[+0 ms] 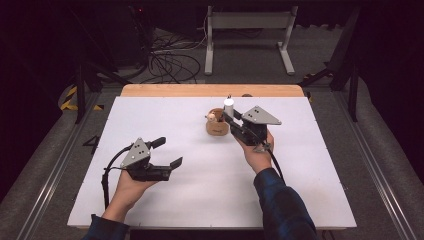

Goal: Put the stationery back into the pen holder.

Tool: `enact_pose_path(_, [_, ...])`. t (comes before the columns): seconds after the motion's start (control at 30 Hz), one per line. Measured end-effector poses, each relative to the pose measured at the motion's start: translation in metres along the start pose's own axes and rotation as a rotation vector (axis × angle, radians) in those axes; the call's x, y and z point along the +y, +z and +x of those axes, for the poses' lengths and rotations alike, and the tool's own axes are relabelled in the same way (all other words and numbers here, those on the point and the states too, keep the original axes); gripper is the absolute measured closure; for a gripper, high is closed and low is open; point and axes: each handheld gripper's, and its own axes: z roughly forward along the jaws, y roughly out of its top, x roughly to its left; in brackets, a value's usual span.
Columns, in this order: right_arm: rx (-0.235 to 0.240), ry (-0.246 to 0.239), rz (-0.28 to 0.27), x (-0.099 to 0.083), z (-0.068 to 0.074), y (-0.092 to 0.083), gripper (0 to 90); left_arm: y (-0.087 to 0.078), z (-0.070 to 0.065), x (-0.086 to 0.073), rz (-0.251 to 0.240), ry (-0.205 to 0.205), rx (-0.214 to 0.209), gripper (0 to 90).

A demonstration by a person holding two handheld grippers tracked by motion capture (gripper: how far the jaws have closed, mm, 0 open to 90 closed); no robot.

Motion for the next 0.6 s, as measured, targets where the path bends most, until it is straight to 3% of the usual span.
enact_pose_path(0.13, [-0.008, -0.008, 0.006, -0.004, -0.007, 0.009, 71.1, 0.000, 0.001, 0.000, -0.001, -0.015, 0.011, 8.5])
enact_pose_path(0.37, [-0.023, -0.006, 0.000, -0.009, -0.014, 0.021, 71.1, 0.000, 0.001, 0.000, 0.005, -0.005, 0.007, 8.6])
enact_pose_path(0.6, [-0.006, 0.037, -0.009, -0.014, -0.022, 0.033, 71.1, -0.001, 0.001, 0.000, 0.004, -0.003, 0.011, 9.4])
